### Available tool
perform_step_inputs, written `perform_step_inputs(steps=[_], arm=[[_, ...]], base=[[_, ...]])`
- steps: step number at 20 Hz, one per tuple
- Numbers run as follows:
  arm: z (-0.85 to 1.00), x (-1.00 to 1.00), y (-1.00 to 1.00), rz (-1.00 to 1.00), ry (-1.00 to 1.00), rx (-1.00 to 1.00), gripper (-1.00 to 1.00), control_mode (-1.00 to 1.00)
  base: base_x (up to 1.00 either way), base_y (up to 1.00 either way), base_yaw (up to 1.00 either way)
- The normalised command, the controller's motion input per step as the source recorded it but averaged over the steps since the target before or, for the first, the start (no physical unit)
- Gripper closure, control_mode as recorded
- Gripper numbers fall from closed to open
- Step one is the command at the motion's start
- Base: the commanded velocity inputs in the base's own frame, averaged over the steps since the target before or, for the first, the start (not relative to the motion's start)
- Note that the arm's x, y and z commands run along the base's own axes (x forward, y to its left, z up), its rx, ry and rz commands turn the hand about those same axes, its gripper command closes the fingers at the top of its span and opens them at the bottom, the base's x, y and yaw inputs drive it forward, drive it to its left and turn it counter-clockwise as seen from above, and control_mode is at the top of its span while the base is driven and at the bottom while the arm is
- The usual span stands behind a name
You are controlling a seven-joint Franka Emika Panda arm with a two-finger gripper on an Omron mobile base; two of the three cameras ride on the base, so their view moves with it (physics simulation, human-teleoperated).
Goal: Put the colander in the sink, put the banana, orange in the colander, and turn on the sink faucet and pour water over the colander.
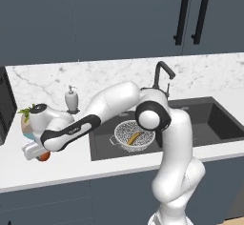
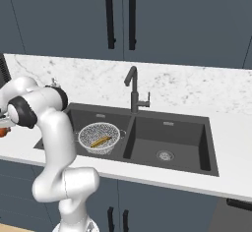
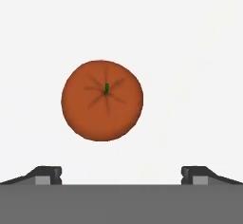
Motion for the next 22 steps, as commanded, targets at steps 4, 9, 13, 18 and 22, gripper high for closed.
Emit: perform_step_inputs(steps=[4,9,13,18,22], arm=[[-0.13,0.29,0.19,0.02,0.00,0.00,-1.00,-1.00],[-0.16,0.23,0.25,0.02,0.00,0.00,-1.00,-1.00],[-0.21,0.12,0.24,0.02,0.00,0.00,-1.00,-1.00],[-0.24,0.00,0.16,0.01,0.00,0.00,-1.00,-1.00],[-0.24,0.00,0.00,0.00,0.00,0.00,1.00,-1.00]], base=[[0.00,0.00,0.00],[0.00,0.00,0.00],[0.00,0.00,0.00],[0.00,0.00,0.00],[0.00,0.00,0.00]])
